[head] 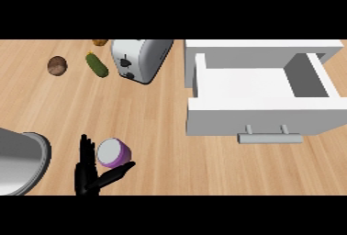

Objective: Pick up the can, place it into the drawer and close the drawer

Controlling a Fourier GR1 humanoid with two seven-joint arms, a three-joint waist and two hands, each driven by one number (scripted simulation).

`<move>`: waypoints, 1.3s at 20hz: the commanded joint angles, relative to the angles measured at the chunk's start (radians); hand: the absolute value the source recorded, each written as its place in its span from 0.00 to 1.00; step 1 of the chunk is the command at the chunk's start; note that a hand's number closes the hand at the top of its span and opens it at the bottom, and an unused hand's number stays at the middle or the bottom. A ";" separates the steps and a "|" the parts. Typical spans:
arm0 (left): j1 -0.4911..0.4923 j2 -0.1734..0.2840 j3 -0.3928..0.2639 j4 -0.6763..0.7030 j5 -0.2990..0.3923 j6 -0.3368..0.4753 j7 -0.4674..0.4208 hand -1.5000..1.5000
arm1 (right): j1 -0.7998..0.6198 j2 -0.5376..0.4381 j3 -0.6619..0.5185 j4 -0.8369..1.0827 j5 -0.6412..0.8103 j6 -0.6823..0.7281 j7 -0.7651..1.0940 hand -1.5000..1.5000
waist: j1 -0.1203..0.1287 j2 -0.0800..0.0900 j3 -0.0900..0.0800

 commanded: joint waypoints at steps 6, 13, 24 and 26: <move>-0.141 -0.001 -0.009 0.134 -0.032 -0.087 -0.006 0.00 | 0.000 0.024 0.007 -0.004 0.036 0.000 -0.017 0.00 | -0.002 0.000 0.000; -0.245 -0.008 0.040 0.261 0.003 -0.198 -0.055 1.00 | -0.120 -0.060 -0.081 0.034 -0.036 -0.014 0.072 0.00 | -0.002 0.001 0.000; -0.446 0.052 0.054 0.395 -0.017 -0.324 -0.039 1.00 | -0.084 -0.074 -0.129 0.078 -0.061 0.036 -0.011 0.00 | -0.011 0.002 0.000; -0.565 0.082 0.062 0.461 -0.020 -0.358 0.018 1.00 | -0.133 -0.036 -0.023 0.010 0.032 -0.031 0.079 0.00 | -0.018 0.007 -0.002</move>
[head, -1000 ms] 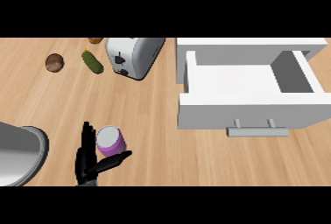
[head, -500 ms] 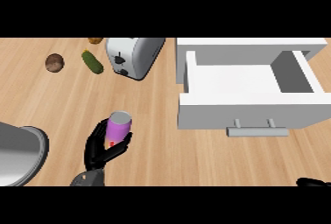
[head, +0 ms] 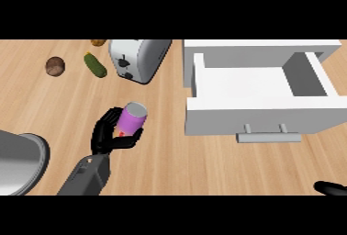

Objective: Pick up the can, place it into the drawer and close the drawer

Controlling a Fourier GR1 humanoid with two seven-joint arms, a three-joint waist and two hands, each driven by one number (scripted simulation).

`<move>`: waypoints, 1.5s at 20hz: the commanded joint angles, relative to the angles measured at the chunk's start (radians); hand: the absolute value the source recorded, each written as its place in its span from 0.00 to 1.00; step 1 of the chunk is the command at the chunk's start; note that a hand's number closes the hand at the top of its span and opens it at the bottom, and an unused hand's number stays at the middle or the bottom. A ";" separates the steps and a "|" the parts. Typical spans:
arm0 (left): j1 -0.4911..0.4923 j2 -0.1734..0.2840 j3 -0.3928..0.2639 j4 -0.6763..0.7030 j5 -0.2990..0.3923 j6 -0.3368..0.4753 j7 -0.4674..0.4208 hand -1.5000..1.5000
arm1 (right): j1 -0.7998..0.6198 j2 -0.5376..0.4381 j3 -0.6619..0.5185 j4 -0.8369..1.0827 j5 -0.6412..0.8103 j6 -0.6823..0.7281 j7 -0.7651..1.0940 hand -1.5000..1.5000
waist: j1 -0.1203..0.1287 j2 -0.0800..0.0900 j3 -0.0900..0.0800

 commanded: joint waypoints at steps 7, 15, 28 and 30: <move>-0.163 0.001 0.024 0.067 -0.001 -0.099 -0.001 1.00 | -0.029 0.014 0.053 -0.063 0.065 -0.040 0.069 0.00 | 0.009 -0.003 0.000; -0.291 -0.029 -0.047 -0.140 -0.038 0.006 0.272 1.00 | -0.003 0.001 -0.001 -0.023 0.033 -0.010 0.010 0.00 | 0.018 -0.008 0.001; -0.516 -0.050 -0.121 -0.440 -0.057 0.179 0.712 1.00 | 0.017 0.035 0.027 -0.062 0.065 -0.026 0.021 0.00 | 0.008 -0.005 0.001; -0.562 -0.062 -0.196 -0.409 -0.036 0.263 0.713 1.00 | 0.001 -0.028 -0.028 -0.092 -0.007 0.007 0.062 0.00 | -0.006 -0.004 0.001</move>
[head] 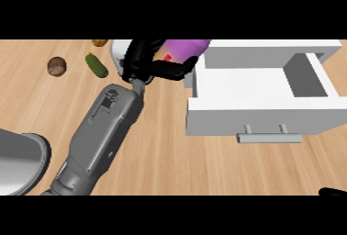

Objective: Pick up the can, place it into the drawer and close the drawer

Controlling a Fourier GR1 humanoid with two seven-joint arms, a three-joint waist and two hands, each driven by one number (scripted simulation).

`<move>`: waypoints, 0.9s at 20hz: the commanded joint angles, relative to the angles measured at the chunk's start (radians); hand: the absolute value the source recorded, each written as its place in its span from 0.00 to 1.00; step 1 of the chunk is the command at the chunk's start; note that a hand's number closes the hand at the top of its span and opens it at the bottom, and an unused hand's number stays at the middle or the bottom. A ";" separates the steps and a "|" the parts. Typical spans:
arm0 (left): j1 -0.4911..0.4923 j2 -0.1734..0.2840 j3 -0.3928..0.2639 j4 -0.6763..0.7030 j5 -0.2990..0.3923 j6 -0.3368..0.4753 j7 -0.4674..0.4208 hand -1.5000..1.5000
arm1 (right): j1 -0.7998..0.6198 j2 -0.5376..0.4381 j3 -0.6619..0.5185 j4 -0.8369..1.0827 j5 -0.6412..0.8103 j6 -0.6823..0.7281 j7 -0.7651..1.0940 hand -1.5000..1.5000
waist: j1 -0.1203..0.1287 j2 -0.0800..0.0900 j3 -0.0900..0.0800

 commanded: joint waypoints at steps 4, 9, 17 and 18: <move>-0.184 -0.009 0.000 0.040 -0.037 0.060 0.119 1.00 | -0.050 -0.008 0.017 0.001 0.027 -0.023 0.035 0.00 | -0.005 0.004 0.000; -0.336 -0.009 0.009 0.174 -0.013 0.078 0.148 1.00 | -0.022 0.043 0.039 0.047 0.075 -0.038 -0.045 0.00 | -0.013 0.007 0.000; -0.569 -0.009 -0.051 0.374 0.052 0.166 0.183 1.00 | -0.072 -0.006 0.027 -0.021 0.026 -0.038 0.061 0.00 | -0.045 0.011 0.001; -0.576 -0.009 -0.095 0.383 0.094 0.184 0.183 1.00 | -0.097 -0.014 0.026 -0.010 0.016 -0.041 0.077 0.00 | -0.053 0.012 0.001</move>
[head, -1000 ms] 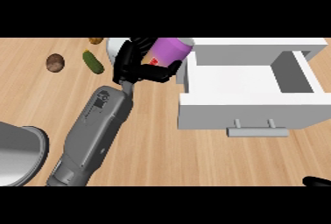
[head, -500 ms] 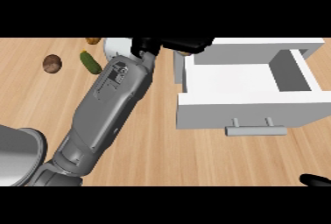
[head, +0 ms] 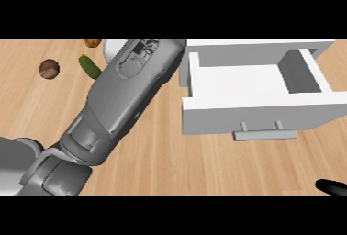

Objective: Pick up the can, place it into the drawer and close the drawer

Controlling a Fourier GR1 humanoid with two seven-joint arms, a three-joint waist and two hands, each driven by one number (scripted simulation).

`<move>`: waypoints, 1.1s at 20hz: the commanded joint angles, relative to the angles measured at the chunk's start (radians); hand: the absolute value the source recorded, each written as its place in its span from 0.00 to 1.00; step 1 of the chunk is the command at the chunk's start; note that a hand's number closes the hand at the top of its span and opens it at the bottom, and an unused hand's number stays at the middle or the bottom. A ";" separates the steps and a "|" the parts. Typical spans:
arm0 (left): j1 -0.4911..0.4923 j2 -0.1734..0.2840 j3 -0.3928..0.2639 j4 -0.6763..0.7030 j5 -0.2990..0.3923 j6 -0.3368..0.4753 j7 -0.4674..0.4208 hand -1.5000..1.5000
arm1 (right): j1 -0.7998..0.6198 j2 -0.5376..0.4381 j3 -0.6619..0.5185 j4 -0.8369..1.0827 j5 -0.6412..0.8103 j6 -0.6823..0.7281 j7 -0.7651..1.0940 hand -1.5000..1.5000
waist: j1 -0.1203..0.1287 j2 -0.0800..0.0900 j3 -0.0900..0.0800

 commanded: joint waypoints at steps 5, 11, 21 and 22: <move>-0.168 0.000 -0.082 0.211 0.109 0.071 -0.035 1.00 | -0.067 -0.015 0.032 0.025 -0.005 0.004 0.020 0.00 | -0.036 0.011 0.001; -0.224 0.000 -0.126 0.291 0.157 0.099 -0.061 1.00 | -0.038 -0.008 0.034 0.035 0.021 0.005 -0.001 0.00 | -0.046 0.013 0.002; -0.193 0.000 -0.187 0.363 0.212 0.214 -0.162 0.00 | -0.050 -0.019 0.021 0.058 -0.011 0.026 -0.032 0.00 | -0.067 0.020 0.003; -0.301 0.000 -0.185 0.386 0.207 0.257 -0.082 0.00 | -0.074 -0.053 0.006 0.055 -0.025 0.038 -0.011 0.00 | -0.083 0.021 0.004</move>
